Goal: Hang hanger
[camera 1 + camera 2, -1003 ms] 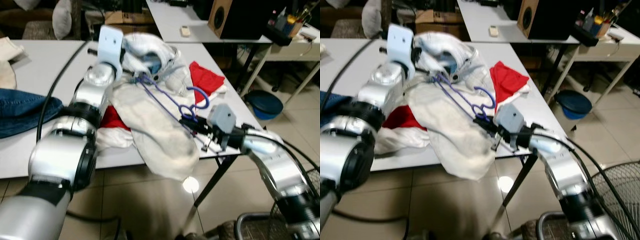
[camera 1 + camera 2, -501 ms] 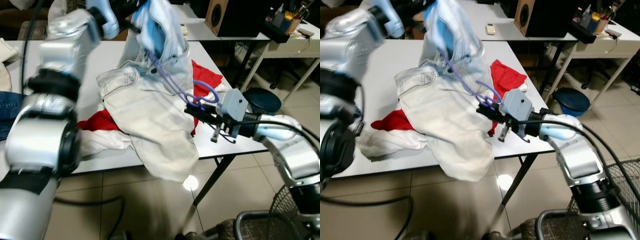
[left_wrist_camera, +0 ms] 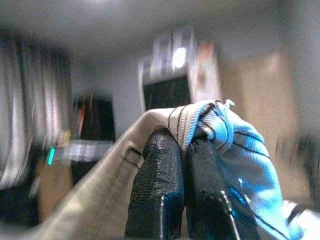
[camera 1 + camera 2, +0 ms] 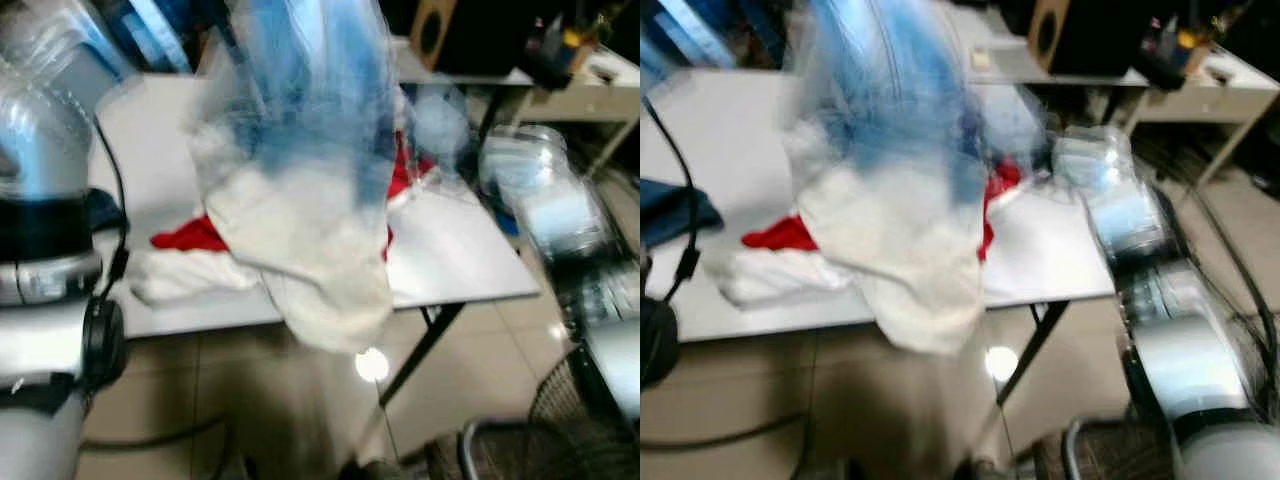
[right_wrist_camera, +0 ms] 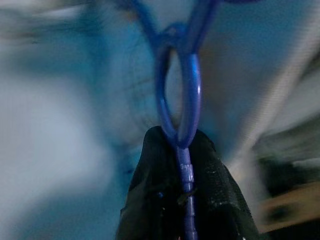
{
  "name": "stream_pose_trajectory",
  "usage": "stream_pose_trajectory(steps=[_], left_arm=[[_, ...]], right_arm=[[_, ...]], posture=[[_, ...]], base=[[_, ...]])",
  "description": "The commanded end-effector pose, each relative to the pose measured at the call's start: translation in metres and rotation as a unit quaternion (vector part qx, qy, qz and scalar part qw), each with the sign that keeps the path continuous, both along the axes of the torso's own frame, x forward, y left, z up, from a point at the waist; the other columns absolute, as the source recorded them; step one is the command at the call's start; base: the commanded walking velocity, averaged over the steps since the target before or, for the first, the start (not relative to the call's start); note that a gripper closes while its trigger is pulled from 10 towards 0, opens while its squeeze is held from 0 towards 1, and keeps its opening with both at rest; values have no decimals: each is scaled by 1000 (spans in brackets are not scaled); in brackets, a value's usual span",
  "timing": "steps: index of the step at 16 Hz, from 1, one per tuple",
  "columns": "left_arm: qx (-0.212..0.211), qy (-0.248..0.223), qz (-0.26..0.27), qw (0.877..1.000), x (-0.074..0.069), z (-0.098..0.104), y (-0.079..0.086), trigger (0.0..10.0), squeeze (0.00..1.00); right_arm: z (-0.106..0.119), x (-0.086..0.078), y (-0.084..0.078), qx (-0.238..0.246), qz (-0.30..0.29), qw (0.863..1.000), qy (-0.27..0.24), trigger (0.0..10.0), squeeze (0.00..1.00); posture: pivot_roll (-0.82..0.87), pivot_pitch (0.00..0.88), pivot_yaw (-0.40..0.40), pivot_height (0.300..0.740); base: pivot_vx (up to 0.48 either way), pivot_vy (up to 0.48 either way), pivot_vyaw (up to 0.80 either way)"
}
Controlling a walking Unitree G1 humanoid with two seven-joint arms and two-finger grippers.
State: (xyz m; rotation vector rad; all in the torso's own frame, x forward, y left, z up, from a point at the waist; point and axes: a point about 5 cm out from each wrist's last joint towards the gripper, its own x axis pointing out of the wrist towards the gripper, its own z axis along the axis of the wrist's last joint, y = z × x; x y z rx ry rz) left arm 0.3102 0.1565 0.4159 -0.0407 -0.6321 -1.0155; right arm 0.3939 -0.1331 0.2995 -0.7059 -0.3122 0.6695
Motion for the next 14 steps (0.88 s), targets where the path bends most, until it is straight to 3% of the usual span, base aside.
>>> stream_pose_trajectory(steps=[1,2,3,4,5,6,7,8,9,10,11,12,13,14], left_arm=[[-73,-56,-21,996,-16,31,11,10000,0],[-116,-78,-22,990,-25,46,21,10000,0],[-136,-95,-11,986,-31,53,28,10000,0],[-141,-93,-8,986,-31,53,31,10000,0],[-135,-80,-6,988,-27,48,30,10000,0],[-114,-67,-2,991,-22,36,22,10000,0],[-105,-56,-2,993,-19,30,18,10000,0],[-52,2,24,998,-2,0,2,10000,0],[-30,36,43,998,8,-17,-5,10000,0],[5,106,92,990,28,-54,-16,10000,0],[22,134,116,984,37,-73,-21,10000,0],[50,196,198,959,57,-119,-28,10000,0],[81,233,266,932,71,-153,-26,10000,0],[92,260,311,910,80,-172,-20,10000,0]], right_arm=[[58,-2,-17,107,-47,986,-116,10000,0],[104,-11,-22,181,-43,963,-195,10000,0],[133,-19,-27,217,-38,944,-247,10000,0],[128,-15,-25,187,-43,952,-239,10000,0],[108,-7,-21,164,-31,967,-192,10000,0],[71,3,-16,124,-20,984,-127,10000,0],[51,6,-14,99,-18,990,-103,10000,0],[-9,8,-14,62,-12,998,-31,10000,0],[-31,5,-14,46,4,999,1,10000,0],[-73,-5,-14,17,43,997,64,10000,0],[-91,-13,-15,8,62,994,90,10000,0],[-129,-37,-17,-13,115,981,157,10000,0],[-152,-63,-19,-29,154,967,199,10000,0],[-158,-81,-24,-27,171,960,221,10000,0]], posture=[[-47,0,-122,740],[-45,0,-124,740],[-48,0,-125,740],[-48,0,-125,740],[-56,0,-121,740],[-59,0,-121,740],[-61,0,-120,740],[-64,0,-116,740],[-66,0,-111,740],[-71,0,-103,740],[-71,0,-103,740],[-79,0,-87,740],[-87,1,-74,740],[-93,5,-65,740]], base=[[0,0,0],[0,0,0],[0,0,0],[0,0,0],[0,0,0],[0,0,0],[0,0,0],[0,0,0],[0,0,0],[0,0,0],[0,0,0],[0,0,0],[0,0,0],[0,0,0]])
